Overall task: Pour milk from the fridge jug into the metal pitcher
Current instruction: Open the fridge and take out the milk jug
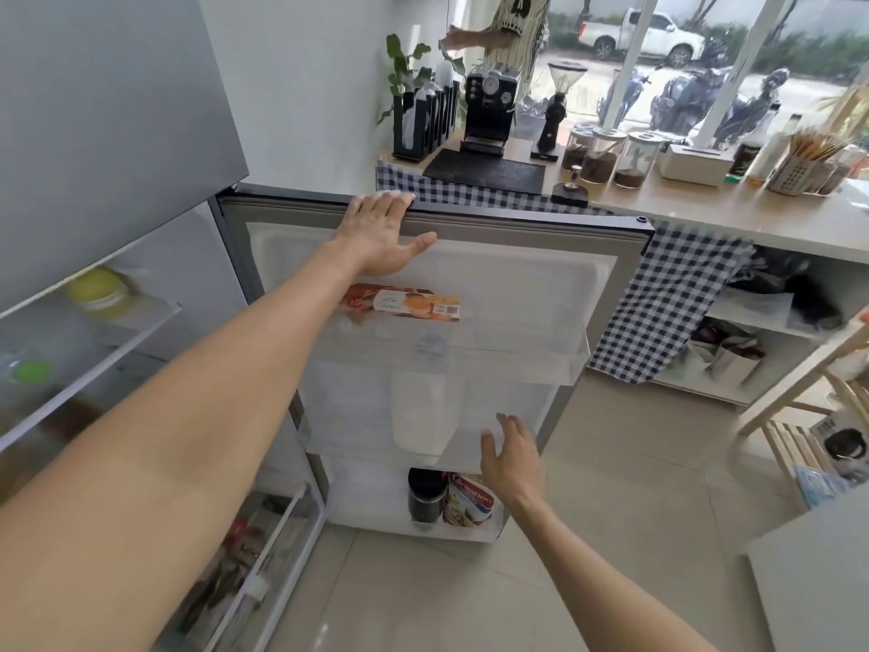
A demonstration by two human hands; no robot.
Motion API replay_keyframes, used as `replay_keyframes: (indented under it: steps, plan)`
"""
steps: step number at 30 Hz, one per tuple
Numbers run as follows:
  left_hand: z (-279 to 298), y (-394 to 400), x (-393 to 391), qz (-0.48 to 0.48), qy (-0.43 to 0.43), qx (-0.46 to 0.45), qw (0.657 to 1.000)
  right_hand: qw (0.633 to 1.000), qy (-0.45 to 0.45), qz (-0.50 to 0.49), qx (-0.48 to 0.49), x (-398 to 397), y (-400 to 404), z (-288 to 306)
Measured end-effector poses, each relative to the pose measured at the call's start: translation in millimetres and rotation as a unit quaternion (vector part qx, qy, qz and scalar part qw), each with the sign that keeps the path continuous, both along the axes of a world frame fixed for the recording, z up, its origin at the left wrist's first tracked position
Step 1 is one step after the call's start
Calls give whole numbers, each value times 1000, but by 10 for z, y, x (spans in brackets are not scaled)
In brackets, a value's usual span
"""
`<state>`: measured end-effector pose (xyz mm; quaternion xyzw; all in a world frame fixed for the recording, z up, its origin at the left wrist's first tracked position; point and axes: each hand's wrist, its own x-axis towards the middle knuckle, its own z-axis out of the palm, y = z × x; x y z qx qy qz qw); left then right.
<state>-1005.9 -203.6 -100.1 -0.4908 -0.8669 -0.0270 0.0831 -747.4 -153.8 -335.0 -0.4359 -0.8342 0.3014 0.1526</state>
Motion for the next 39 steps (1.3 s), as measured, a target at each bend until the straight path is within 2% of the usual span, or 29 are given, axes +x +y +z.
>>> replay_keyframes:
  steps: [4,10,16,21,30,39]
  plan:
    - [16,-7,13,3,-21,2,1000,995,65,40,-66,-388,-212,53]
    - [9,1,-8,2,-28,6,1000,976,129,17,-174,-765,-347,30]
    - [-11,-1,-23,-1,-21,12,1000,960,166,43,-219,-945,-284,37]
    - [-14,-5,-18,-5,-22,15,1000,957,161,91,-224,-998,-283,57]
    - [-13,-11,-1,-5,-26,23,999,959,92,164,-213,-1069,-203,-17]
    - [-9,-12,-7,-5,-32,23,999,949,21,223,-221,-1005,-189,255]
